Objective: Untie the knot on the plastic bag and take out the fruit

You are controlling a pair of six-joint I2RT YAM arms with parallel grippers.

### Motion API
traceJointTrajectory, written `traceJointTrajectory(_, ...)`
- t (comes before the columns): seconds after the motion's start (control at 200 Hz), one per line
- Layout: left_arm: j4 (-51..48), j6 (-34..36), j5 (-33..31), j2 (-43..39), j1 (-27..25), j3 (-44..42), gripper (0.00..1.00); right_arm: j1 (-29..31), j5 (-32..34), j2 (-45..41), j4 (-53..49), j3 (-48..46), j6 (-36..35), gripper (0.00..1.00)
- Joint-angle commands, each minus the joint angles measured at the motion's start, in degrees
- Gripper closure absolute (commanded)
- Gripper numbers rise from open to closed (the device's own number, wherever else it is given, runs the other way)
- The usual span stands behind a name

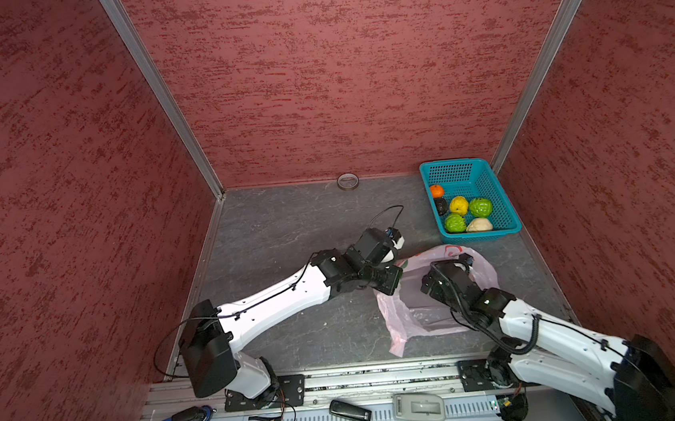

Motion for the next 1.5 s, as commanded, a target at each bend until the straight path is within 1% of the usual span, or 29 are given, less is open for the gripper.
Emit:
traceJointTrajectory(0.0, 4.2, -1.9, 3.3, -0.3, 3.1, -3.4, 1.00, -0.2, -5.9, 3.9, 11.7, 1.6, -2.7, 0.01)
traceJointTrajectory(0.11, 5.1, -0.7, 4.3, -0.3, 4.0, -4.3, 1.00, 0.1, -8.6, 7.7, 19.0, 1.9, -2.6, 0.02)
traceJointTrajectory(0.24, 5.5, 0.4, 4.8, 0.1, 4.7, -4.1, 1.00, 0.8, -10.8, 12.5, 25.2, 2.9, -2.4, 0.02)
traceJointTrajectory(0.381, 4.6, 1.6, 4.5, 1.0, 4.9, -2.6, 1.00, 1.6, -12.0, 17.6, 29.3, 4.6, -1.7, 0.02)
traceJointTrajectory(0.561, 3.3, 2.0, 6.5, 2.1, 5.9, -2.1, 1.00, 2.0, -12.2, 23.2, 32.5, 7.5, -1.0, 0.02)
traceJointTrajectory(0.656, 2.9, 1.9, 7.9, 2.9, 6.6, -3.1, 1.00, 2.4, -12.2, 25.8, 30.0, 11.4, -2.2, 0.02)
traceJointTrajectory(0.807, 3.6, 1.6, 7.7, 2.1, 8.3, -6.6, 1.00, 2.5, -16.4, 36.1, 26.7, 16.9, -3.8, 0.01)
traceJointTrajectory(0.872, 3.3, 1.6, 6.9, 1.3, 9.3, -7.8, 1.00, 2.6, -16.2, 38.8, 25.2, 17.9, -2.9, 0.02)
traceJointTrajectory(1.027, 1.1, 1.8, 3.8, -0.9, 11.0, -9.3, 1.00, 2.6, -13.6, 40.8, 18.7, 20.3, -2.8, 0.02)
traceJointTrajectory(1.162, -1.1, 1.8, 0.7, -2.4, 12.0, -10.0, 1.00, 2.1, -10.6, 39.7, 13.8, 20.9, -2.3, 0.02)
traceJointTrajectory(1.322, -3.2, 2.0, -2.4, -2.3, 12.1, -10.3, 1.00, 1.2, -9.7, 40.1, 10.1, 22.0, -2.4, 0.02)
traceJointTrajectory(1.498, -3.5, 3.2, -2.4, -1.4, 10.9, -9.2, 1.00, 0.9, -11.1, 40.1, 8.8, 26.1, -4.3, 0.02)
